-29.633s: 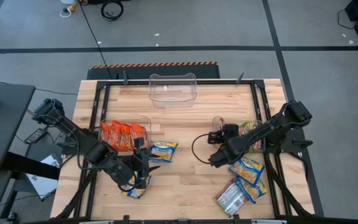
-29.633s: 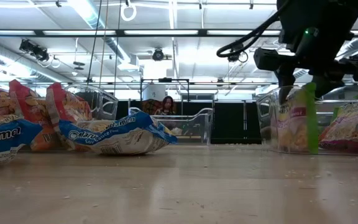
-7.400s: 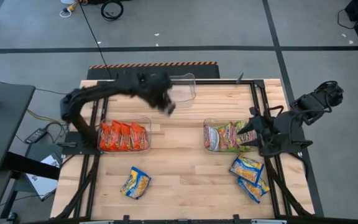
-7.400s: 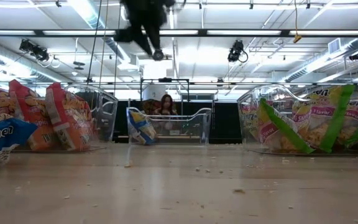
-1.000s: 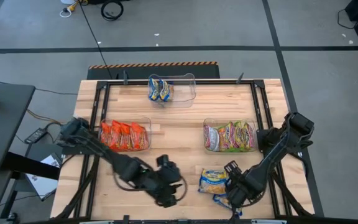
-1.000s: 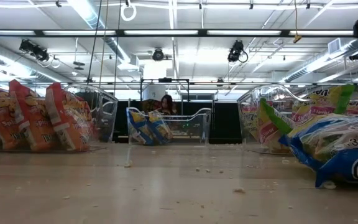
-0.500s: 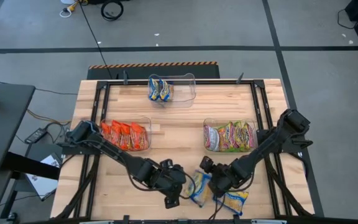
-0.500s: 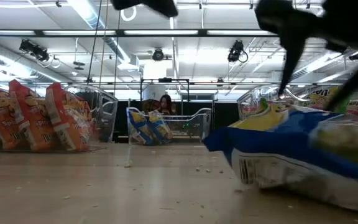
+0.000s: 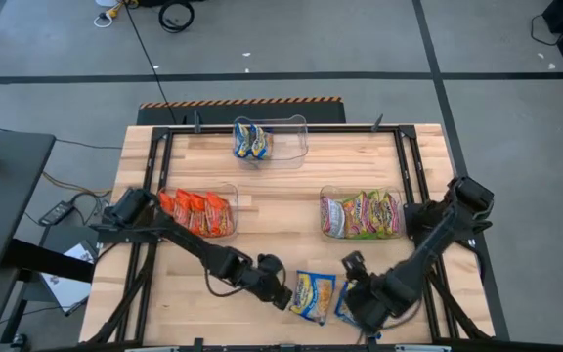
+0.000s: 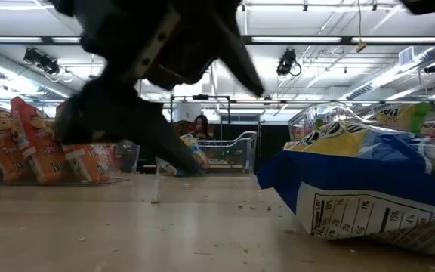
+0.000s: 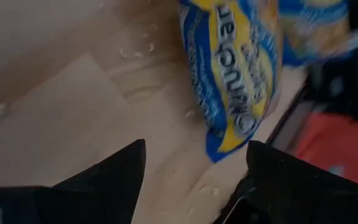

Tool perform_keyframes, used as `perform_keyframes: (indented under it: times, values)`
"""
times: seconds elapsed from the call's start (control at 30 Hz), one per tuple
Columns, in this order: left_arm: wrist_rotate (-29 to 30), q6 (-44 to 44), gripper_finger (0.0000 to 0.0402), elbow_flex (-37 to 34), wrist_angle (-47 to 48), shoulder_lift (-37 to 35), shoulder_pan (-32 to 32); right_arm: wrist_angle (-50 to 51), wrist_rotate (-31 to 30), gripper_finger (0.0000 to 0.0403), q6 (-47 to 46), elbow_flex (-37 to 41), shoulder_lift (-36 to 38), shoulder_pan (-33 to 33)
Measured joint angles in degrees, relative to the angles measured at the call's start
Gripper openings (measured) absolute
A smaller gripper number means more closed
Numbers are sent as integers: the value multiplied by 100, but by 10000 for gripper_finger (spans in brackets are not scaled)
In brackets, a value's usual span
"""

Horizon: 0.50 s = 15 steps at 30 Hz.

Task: Sort Maruchan noodles
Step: Put the blue noodle from the bottom right into the top transparent bin

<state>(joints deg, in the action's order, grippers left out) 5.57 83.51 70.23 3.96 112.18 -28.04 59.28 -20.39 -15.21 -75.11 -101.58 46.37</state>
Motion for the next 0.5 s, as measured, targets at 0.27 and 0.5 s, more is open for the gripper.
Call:
perform_keyframes:
  times: [0.27,0.5]
  values:
    - [616,174,282,-693,-1683,38,115,70,59,212,-915,0,0,664]
    - [574,183,282,-544,-2450,568,165,344,84,212,-1226,0,0,760]
